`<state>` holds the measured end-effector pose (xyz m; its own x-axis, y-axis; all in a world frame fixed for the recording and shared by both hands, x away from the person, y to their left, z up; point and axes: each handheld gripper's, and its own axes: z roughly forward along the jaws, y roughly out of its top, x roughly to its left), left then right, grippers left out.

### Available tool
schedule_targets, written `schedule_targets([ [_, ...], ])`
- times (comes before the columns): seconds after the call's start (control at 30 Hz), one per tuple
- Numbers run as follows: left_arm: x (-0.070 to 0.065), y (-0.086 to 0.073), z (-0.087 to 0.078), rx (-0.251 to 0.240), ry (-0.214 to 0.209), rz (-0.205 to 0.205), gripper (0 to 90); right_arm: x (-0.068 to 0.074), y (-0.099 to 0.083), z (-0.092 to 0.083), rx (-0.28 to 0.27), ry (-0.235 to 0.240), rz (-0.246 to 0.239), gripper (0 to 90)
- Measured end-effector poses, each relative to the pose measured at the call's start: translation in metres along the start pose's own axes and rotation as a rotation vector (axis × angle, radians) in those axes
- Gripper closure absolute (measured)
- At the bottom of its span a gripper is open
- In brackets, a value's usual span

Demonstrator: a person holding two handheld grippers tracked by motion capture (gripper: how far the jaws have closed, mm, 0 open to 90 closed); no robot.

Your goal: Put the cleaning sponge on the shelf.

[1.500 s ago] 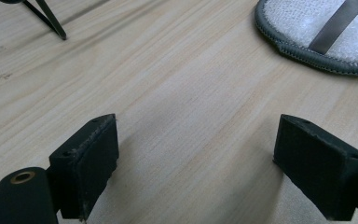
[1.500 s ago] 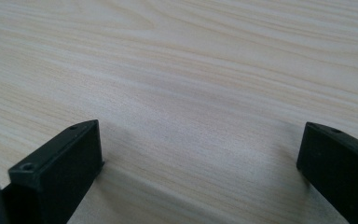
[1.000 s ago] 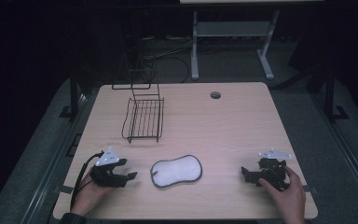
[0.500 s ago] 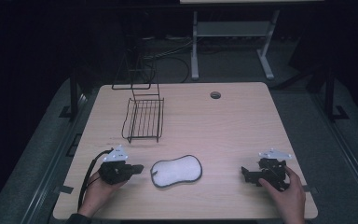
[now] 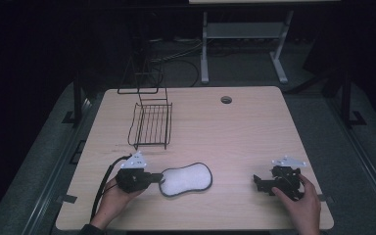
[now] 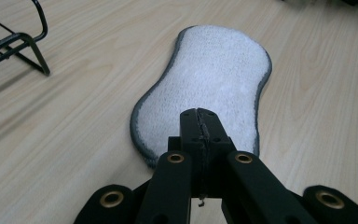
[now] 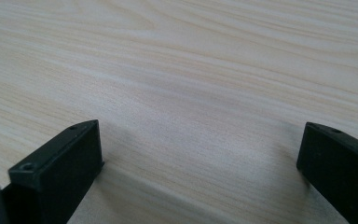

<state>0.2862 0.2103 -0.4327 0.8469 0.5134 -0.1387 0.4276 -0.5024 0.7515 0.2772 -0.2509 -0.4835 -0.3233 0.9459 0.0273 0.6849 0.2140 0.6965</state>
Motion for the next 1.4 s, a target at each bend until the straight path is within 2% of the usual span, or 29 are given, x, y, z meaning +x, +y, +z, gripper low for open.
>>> schedule_targets([
  [0.2, 0.004, 0.008, 0.007, -0.002, -0.006, -0.001, 89.9, 0.000, 0.000, 0.000, 0.000, 0.000, 0.000, 0.0],
  [0.3, 0.008, 0.012, 0.016, 0.000, -0.015, -0.008, 89.9, 0.000, 0.000, 0.000, 0.000, 0.000, 0.000, 0.0],
  [0.63, 0.021, 0.019, 0.037, 0.045, -0.002, -0.003, 89.9, 0.000, 0.000, 0.000, 0.000, 0.000, 0.000, 0.0],
  [0.73, 0.021, 0.018, 0.041, 0.058, -0.006, -0.005, 89.9, 0.000, 0.000, 0.000, 0.000, 0.000, 0.000, 0.0],
  [0.77, 0.020, 0.017, 0.043, 0.076, -0.009, 0.006, 89.9, 0.000, 0.000, 0.000, 0.000, 0.000, 0.000, 0.0],
  [1.0, 0.019, 0.015, 0.042, 0.089, 0.005, 0.016, 89.9, 0.000, 0.000, 0.000, 0.000, -0.001, 0.000, 0.0],
  [1.4, 0.019, 0.000, 0.025, 0.089, 0.023, -0.018, 89.9, 0.000, 0.000, 0.000, 0.000, -0.001, 0.000, 0.0],
])
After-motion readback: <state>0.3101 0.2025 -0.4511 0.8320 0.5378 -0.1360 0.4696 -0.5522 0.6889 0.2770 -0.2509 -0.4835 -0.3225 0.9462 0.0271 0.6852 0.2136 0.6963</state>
